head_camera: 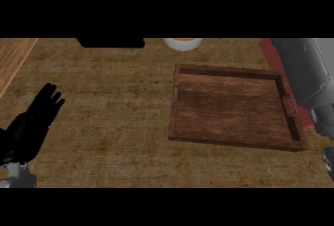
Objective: Pick the cupcake from the tray and place it in the cardboard box
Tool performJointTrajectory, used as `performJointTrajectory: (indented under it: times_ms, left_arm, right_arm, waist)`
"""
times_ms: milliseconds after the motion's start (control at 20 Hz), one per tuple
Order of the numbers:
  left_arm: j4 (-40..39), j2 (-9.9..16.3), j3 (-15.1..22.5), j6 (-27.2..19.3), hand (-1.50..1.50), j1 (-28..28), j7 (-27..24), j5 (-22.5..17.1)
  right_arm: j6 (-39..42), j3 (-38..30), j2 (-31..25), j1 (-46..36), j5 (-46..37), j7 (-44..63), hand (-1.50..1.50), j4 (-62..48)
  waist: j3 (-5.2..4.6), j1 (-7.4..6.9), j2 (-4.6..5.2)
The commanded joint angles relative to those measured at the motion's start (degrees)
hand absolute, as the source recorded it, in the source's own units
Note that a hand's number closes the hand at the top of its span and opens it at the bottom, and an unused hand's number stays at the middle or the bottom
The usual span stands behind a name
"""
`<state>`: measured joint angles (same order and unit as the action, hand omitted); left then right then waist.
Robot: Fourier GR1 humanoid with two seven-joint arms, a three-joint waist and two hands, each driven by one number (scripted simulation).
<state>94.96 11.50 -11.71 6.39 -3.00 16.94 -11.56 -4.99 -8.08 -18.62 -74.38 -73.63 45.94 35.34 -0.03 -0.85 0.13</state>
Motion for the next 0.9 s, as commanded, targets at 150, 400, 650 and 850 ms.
performJointTrajectory:
  times_ms: [150,400,650,850]
  left_arm:
    - [0.2,-0.5,-0.1,0.1,0.0,0.2,-1.5,0.4]
    - [2.8,0.2,-0.9,0.8,0.0,1.2,2.2,-1.9]
    - [2.9,-0.8,0.6,-1.1,0.0,-0.5,2.4,0.3]
    - [1.4,0.2,-0.7,-0.5,0.0,-2.0,2.4,-0.6]
  right_arm:
    - [-1.6,-1.8,-6.4,2.0,0.0,-2.7,1.5,-2.5]
    - [-3.4,-3.7,-10.7,3.6,0.9,-8.7,1.5,-8.3]
    - [-9.4,-5.1,-12.3,7.6,2.4,-15.3,1.5,-10.0]
    - [-13.3,-7.1,-13.6,7.0,3.3,-17.8,1.5,-15.4]
  waist:
    - [0.02,0.09,0.11]
    - [0.06,-0.64,0.28]
    - [0.09,-0.42,0.34]
    - [0.09,-1.05,0.62]
